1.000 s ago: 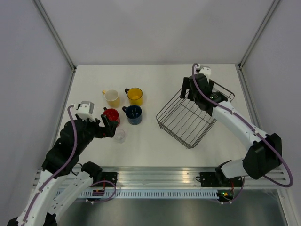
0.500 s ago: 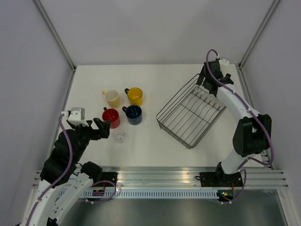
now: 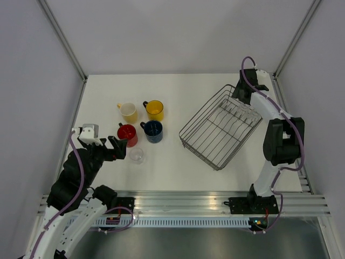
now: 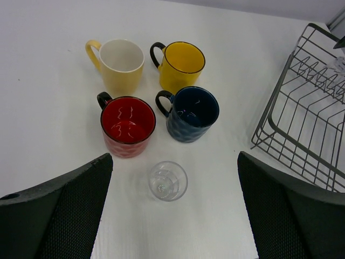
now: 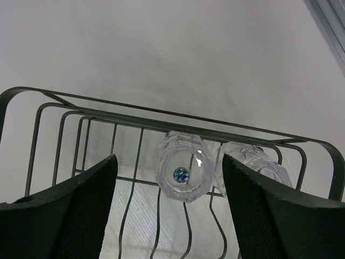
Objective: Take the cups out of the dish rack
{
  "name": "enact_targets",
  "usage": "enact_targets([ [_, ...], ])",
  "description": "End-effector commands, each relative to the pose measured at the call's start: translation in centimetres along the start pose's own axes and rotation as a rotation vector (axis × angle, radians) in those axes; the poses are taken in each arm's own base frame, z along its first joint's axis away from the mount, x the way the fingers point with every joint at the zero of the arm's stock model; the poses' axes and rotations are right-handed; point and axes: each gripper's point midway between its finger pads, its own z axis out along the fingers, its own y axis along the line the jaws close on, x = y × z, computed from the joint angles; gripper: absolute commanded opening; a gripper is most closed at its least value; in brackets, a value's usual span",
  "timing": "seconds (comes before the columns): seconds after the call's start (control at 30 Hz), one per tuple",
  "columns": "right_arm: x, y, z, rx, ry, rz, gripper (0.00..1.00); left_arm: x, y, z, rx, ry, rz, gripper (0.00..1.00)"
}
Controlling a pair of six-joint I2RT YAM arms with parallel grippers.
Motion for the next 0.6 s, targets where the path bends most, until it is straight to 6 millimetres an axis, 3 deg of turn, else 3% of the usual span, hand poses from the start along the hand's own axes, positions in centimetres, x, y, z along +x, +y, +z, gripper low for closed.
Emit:
enact_targets([
  [0.0, -1.1, 0.9, 0.3, -0.026, -0.016, 0.004, 0.83, -0.8, -0.6, 0.3, 0.033, -0.027, 0.034, 1.00],
  [0.57, 2.3, 0.1, 2.7, 0.004, 0.048, -0.031, 0.75, -0.5, -1.1, 0.5, 0.060, -0.016, 0.035, 1.00],
])
